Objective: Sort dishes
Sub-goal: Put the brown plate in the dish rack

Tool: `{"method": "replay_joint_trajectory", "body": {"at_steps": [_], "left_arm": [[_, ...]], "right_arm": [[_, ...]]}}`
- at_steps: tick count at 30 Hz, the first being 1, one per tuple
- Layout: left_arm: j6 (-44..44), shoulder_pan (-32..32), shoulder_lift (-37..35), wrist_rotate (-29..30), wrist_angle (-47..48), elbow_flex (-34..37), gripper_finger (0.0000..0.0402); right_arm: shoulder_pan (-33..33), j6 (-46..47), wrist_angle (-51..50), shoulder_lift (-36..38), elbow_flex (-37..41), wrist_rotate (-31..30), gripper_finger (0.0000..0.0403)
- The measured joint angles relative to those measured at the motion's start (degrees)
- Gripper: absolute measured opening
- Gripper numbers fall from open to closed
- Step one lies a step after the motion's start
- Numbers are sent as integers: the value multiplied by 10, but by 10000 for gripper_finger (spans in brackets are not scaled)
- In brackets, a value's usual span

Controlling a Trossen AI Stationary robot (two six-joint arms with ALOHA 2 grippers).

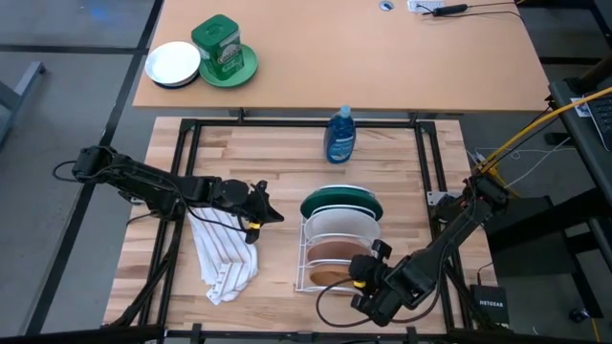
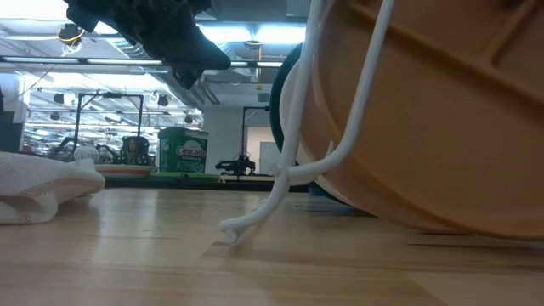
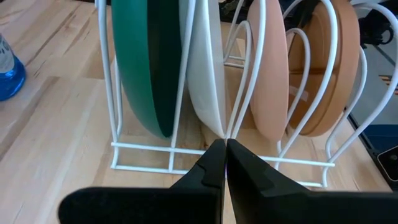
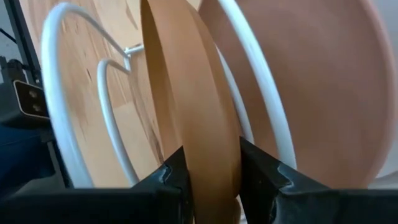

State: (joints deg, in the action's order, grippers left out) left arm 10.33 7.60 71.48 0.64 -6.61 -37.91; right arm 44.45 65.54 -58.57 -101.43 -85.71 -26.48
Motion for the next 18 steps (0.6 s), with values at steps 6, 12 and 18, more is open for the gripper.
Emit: {"method": "replay_joint_trajectory", "body": {"at_steps": [6, 12, 18], "left_arm": [[0, 0, 0, 0, 0, 0, 5], [1, 0, 0, 0, 0, 0, 5], [1, 0, 0, 0, 0, 0, 5]], "right_arm": [[0, 0, -1, 0, 0, 17, 98], [0, 0, -2, 0, 1, 39, 99], [0, 3, 1, 0, 1, 102, 131]]}}
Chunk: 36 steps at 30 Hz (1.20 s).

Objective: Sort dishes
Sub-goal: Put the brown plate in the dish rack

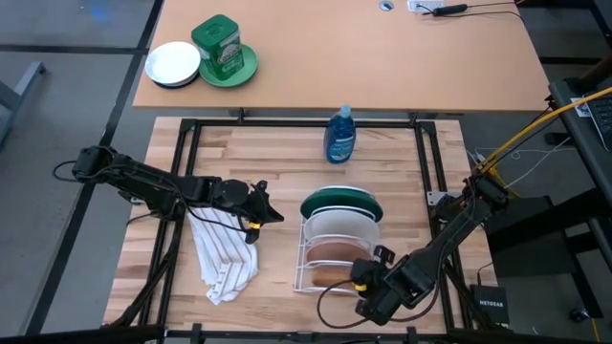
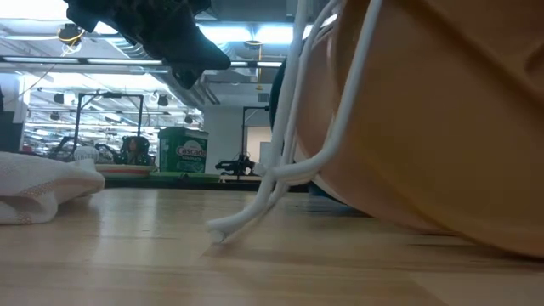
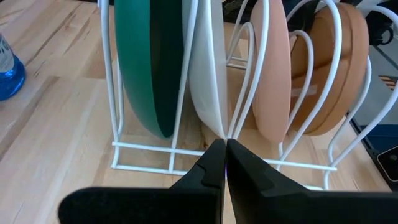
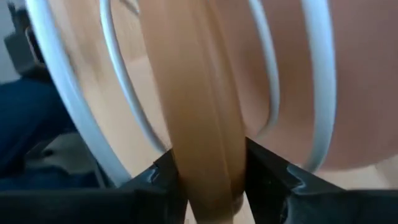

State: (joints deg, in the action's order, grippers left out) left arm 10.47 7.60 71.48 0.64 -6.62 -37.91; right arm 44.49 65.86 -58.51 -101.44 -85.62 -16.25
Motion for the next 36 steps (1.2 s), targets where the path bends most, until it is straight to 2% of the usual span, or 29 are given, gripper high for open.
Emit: {"method": "replay_joint_trajectory", "body": {"at_steps": [5, 11, 15, 29, 36], "left_arm": [[0, 0, 0, 0, 0, 0, 5], [0, 0, 0, 0, 0, 0, 5], [0, 0, 0, 0, 0, 0, 5], [1, 0, 0, 0, 0, 0, 5], [0, 0, -29, 0, 0, 0, 5]], "right_arm": [[0, -1, -2, 0, 0, 54, 142], [1, -2, -3, 0, 0, 51, 142], [1, -4, -2, 0, 0, 28, 142], [1, -8, 5, 0, 0, 33, 144], [1, -8, 5, 0, 0, 29, 182]]}}
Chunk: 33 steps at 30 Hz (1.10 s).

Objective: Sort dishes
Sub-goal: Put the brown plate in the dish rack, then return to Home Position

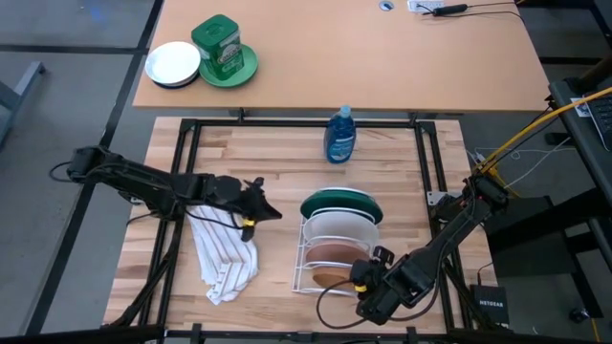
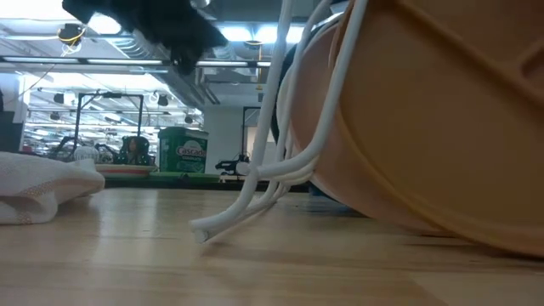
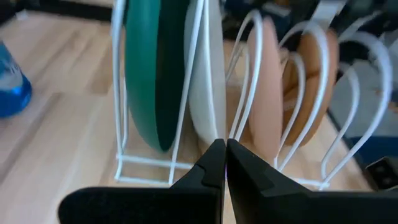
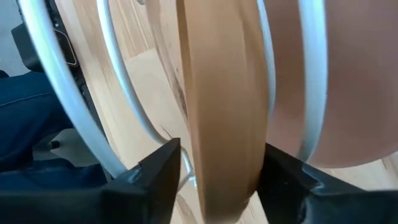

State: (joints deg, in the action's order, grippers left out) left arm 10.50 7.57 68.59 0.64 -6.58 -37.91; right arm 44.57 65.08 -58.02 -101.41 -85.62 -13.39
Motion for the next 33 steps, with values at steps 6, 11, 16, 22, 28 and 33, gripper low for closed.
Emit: {"method": "replay_joint_trajectory", "body": {"at_steps": [6, 11, 16, 22, 28, 33], "left_arm": [[-28, 0, -83, 0, 0, 0, 5], [-32, 0, -142, 0, 13, 0, 5], [-31, 0, -175, 0, 61, -1, 5], [-38, 0, -180, 2, 82, 0, 5], [-53, 0, -180, 30, 80, 0, 5], [-76, -2, -184, 50, 80, 0, 5]], "right_arm": [[-12, -4, -1, 0, 0, 20, 230], [-15, -10, 0, 2, -2, 40, 234], [-15, -10, -25, 0, -22, 16, 220], [-15, -23, -29, 1, -57, 9, 213], [-15, -24, -68, 1, -83, 9, 212], [-14, -24, -119, 1, -118, 6, 212]]}}
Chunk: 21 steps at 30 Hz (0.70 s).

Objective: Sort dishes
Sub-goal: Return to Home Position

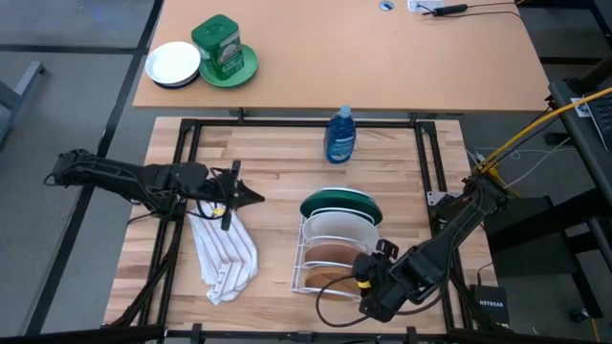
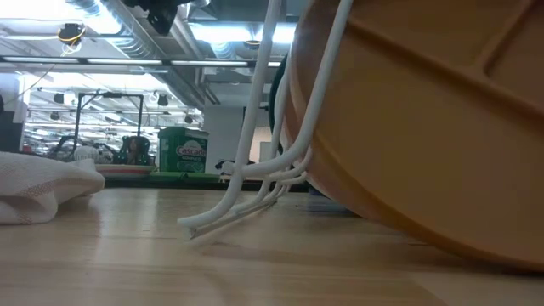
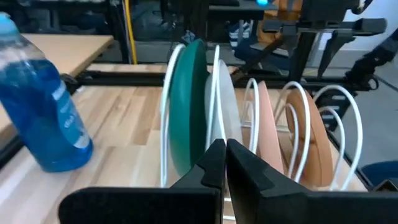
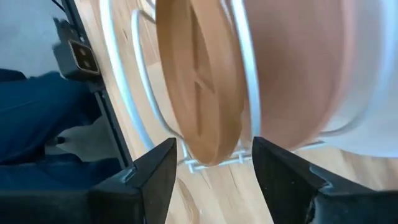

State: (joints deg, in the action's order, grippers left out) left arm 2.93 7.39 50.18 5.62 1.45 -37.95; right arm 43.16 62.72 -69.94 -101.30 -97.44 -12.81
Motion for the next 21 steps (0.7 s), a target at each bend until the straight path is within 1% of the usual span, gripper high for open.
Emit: {"method": "replay_joint_trajectory", "body": {"at_steps": [3, 5, 7, 10, 12, 14, 17, 21], "left_arm": [[-1, -8, -21, 10, 2, 0, 5], [-3, -17, -43, 12, 3, 0, 5], [-11, -25, -69, 13, 12, 0, 5], [-29, -37, -114, 12, 25, 0, 5], [-41, -46, -144, 13, 50, 0, 5], [-46, -53, -172, 15, 72, 2, 5], [-37, -63, -206, 15, 82, 29, 5], [-18, -73, -250, 15, 79, 94, 5]], "right_arm": [[3, -4, -33, 1, -40, -23, 211], [12, -21, -60, 7, -69, -61, 211], [24, -45, -89, 17, -101, -123, 211], [51, -74, -129, 45, -132, -232, 211], [69, -90, -146, 71, -135, -295, 211], [84, -95, -163, 97, -135, -335, 211], [95, -98, -191, 131, -135, -378, 211], [96, -149, -193, 163, -123, -421, 211]]}}
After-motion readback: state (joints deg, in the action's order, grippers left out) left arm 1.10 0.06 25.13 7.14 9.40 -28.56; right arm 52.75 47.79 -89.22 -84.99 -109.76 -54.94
